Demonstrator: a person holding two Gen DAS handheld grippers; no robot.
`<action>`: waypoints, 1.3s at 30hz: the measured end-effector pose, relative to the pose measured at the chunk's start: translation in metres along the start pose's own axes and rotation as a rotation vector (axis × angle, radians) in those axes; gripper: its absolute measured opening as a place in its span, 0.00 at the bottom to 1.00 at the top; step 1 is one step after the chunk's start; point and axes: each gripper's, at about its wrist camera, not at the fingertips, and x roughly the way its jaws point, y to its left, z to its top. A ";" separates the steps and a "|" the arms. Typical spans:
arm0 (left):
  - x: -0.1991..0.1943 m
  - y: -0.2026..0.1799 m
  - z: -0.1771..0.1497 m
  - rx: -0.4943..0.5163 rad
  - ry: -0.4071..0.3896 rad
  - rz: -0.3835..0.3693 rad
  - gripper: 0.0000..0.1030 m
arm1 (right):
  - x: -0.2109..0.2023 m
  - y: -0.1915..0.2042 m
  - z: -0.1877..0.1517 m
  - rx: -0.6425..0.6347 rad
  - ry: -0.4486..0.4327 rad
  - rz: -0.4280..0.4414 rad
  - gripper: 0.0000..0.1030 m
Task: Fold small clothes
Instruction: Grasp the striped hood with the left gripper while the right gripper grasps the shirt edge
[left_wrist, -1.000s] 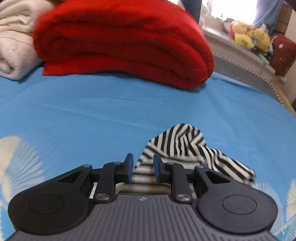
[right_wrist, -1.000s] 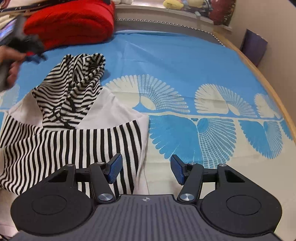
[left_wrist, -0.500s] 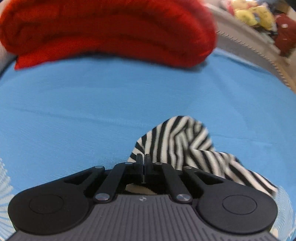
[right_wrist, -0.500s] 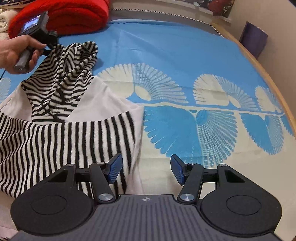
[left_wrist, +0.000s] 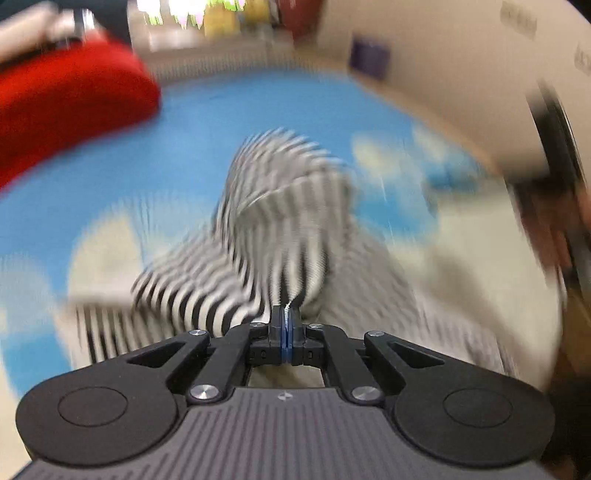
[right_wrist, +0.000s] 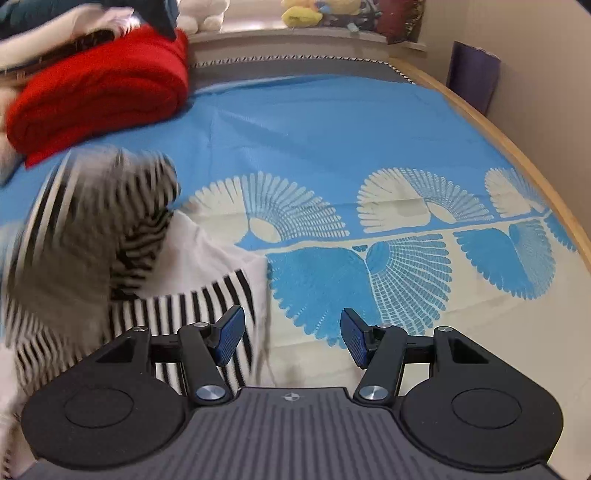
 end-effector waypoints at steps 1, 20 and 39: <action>-0.007 0.000 -0.014 -0.013 0.040 -0.012 0.01 | -0.003 0.001 0.000 0.016 -0.003 0.014 0.58; 0.061 0.120 -0.070 -0.901 0.168 0.047 0.49 | 0.064 0.049 -0.051 0.180 0.331 0.253 0.50; -0.009 0.138 -0.056 -0.800 -0.158 0.038 0.01 | 0.044 -0.005 -0.019 0.580 0.161 0.591 0.02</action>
